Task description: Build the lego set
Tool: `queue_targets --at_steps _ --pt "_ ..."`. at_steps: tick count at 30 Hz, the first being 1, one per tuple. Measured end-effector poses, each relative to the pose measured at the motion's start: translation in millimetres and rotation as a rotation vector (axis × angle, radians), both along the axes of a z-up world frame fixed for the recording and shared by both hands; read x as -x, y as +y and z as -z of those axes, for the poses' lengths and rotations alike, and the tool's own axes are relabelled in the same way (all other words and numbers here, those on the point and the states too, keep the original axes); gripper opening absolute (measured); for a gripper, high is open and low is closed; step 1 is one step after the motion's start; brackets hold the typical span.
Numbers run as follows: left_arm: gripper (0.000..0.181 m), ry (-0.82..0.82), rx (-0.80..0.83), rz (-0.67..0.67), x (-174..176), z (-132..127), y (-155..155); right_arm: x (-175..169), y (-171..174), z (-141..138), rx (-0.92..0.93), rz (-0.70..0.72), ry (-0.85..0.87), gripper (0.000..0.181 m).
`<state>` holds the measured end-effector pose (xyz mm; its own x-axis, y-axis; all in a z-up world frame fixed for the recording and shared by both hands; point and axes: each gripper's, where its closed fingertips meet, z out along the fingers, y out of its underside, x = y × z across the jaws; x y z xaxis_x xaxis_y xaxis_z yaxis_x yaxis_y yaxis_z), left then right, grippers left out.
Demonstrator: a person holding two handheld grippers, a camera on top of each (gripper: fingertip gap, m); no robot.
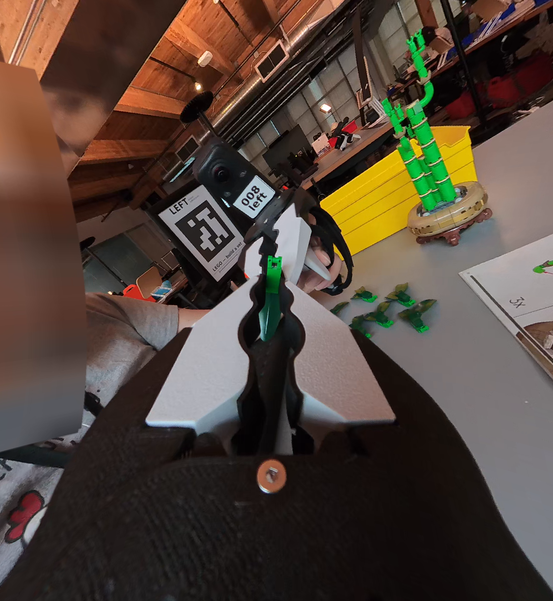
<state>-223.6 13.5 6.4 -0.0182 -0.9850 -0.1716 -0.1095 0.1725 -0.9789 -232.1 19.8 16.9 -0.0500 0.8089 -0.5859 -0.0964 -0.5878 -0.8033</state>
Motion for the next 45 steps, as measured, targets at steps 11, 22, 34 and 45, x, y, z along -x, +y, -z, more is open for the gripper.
queue_targets --at_steps 11,22,34,45 --pt "0.006 -0.003 0.082 0.009 0.9 0.2 3.2 1.4 3.7 0.0 0.004 0.028 0.006 0.005" --pt "0.006 0.017 0.107 0.021 1.6 4.3 4.2 2.4 6.0 3.4 -0.031 0.061 -0.032 0.006" --pt "0.006 0.043 0.123 0.02 1.6 8.5 5.4 2.9 6.8 8.3 -0.071 0.079 -0.079 0.005" --pt "0.006 0.106 0.094 -0.024 1.4 17.0 10.4 3.3 11.5 16.6 -0.08 0.105 -0.125 0.005"
